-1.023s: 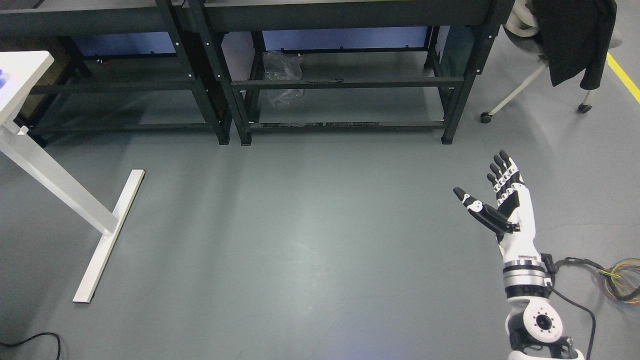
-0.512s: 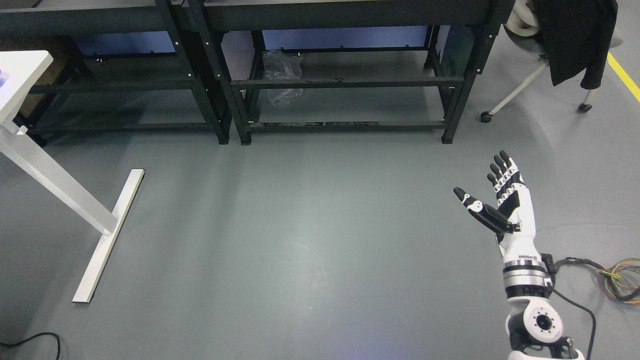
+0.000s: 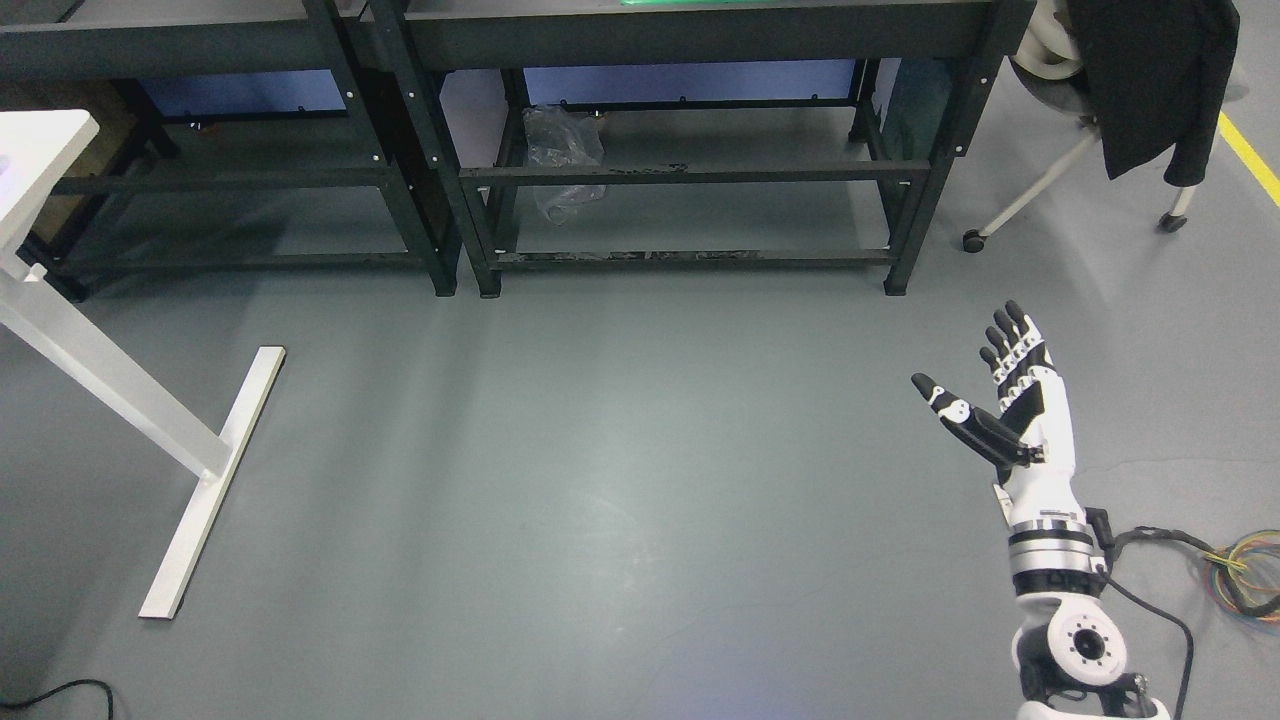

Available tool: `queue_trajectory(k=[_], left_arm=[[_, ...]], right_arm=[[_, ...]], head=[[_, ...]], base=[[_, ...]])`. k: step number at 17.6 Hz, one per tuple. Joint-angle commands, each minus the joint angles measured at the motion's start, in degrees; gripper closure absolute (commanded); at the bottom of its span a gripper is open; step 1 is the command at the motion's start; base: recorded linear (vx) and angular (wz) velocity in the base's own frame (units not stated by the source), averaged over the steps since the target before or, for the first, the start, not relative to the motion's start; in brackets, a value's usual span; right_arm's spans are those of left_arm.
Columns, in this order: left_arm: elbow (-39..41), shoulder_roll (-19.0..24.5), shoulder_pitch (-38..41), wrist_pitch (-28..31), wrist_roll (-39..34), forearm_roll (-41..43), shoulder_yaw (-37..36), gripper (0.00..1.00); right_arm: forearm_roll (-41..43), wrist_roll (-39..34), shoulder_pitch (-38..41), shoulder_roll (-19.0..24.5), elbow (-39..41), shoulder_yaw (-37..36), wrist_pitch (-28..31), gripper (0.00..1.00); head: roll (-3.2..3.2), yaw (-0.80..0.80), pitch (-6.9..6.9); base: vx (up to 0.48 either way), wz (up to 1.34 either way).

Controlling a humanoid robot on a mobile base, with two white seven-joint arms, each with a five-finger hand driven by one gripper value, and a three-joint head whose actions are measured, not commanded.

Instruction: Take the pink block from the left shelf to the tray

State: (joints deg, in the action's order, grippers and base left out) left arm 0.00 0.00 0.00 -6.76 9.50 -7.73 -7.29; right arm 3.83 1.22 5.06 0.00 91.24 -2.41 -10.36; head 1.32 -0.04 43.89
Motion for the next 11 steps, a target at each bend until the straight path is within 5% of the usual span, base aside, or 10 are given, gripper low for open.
queue_trajectory(k=[1, 11], left_arm=[[1.0, 1.0, 1.1, 0.0, 0.0, 0.0, 0.0, 0.00], [1.0, 1.0, 1.1, 0.0, 0.0, 0.0, 0.0, 0.00]], right_arm=[[0.0, 0.0, 0.0, -1.0, 0.0, 0.0, 0.0, 0.00], [0.0, 0.0, 0.0, -1.0, 0.0, 0.1, 0.0, 0.00]], head=[[0.00, 0.00, 0.00], [0.00, 0.00, 0.00]], base=[[0.063, 0.00], [0.064, 0.00]])
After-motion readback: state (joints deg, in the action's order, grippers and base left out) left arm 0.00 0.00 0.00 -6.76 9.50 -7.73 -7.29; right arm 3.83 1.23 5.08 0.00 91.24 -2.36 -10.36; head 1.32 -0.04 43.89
